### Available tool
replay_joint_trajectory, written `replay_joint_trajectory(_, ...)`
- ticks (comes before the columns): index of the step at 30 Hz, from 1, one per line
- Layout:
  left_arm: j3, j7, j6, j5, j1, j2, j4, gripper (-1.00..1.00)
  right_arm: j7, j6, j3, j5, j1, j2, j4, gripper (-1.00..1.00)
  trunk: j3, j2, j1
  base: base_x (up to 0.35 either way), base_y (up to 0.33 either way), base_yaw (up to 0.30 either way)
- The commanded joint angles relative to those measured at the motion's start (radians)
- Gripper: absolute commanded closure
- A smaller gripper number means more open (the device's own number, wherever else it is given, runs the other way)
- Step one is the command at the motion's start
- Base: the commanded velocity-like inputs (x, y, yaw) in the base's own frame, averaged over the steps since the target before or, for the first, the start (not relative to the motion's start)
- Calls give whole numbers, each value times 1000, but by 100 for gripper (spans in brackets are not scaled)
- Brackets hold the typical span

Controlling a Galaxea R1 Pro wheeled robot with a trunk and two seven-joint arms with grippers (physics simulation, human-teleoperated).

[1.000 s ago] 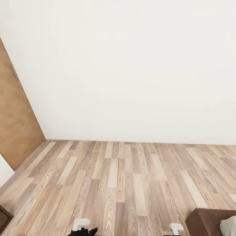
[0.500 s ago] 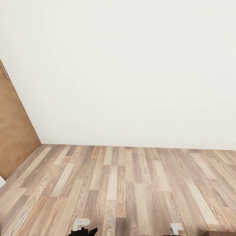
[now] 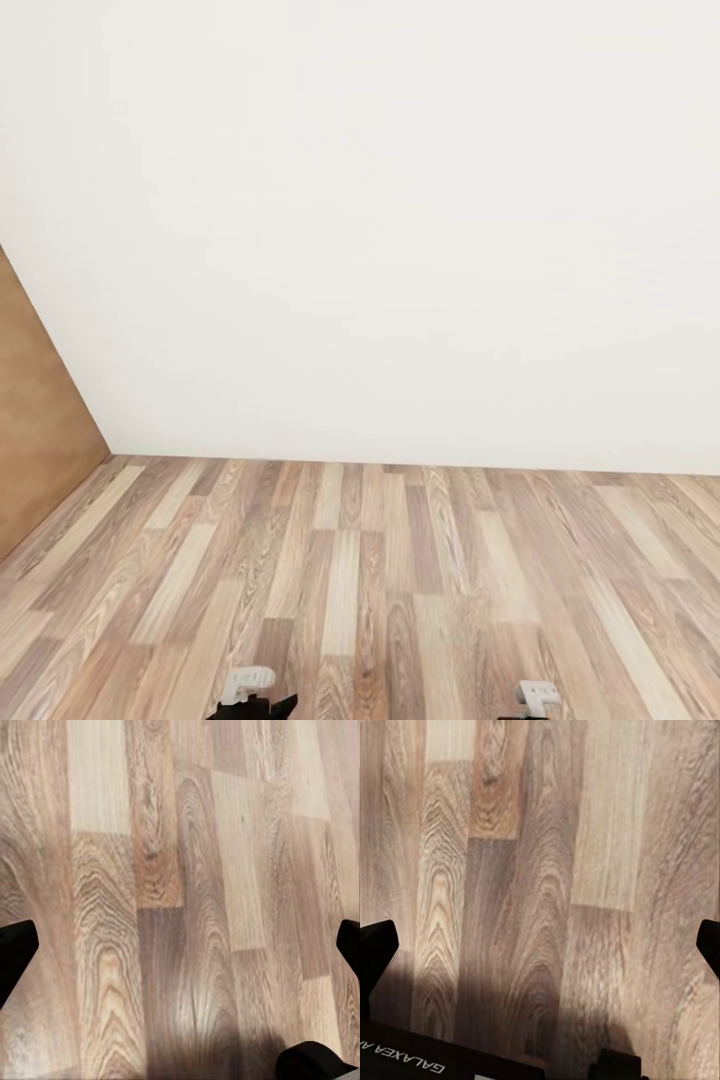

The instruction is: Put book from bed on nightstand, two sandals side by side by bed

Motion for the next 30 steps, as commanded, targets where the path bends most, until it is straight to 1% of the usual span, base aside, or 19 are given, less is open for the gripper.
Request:
replay_joint_trajectory(1, 5, -6, 0, 2, -1, 0, 1, -100, 4, 4, -8, 1, 0, 0, -1, -100, -1, 0, 0, 332, 0, 0)
replay_joint_trajectory(30, 3, -4, -2, 0, -1, -1, 1, -100, 5, 4, -12, -1, 0, -1, -1, -100, -1, 0, 0, 332, 0, 0)
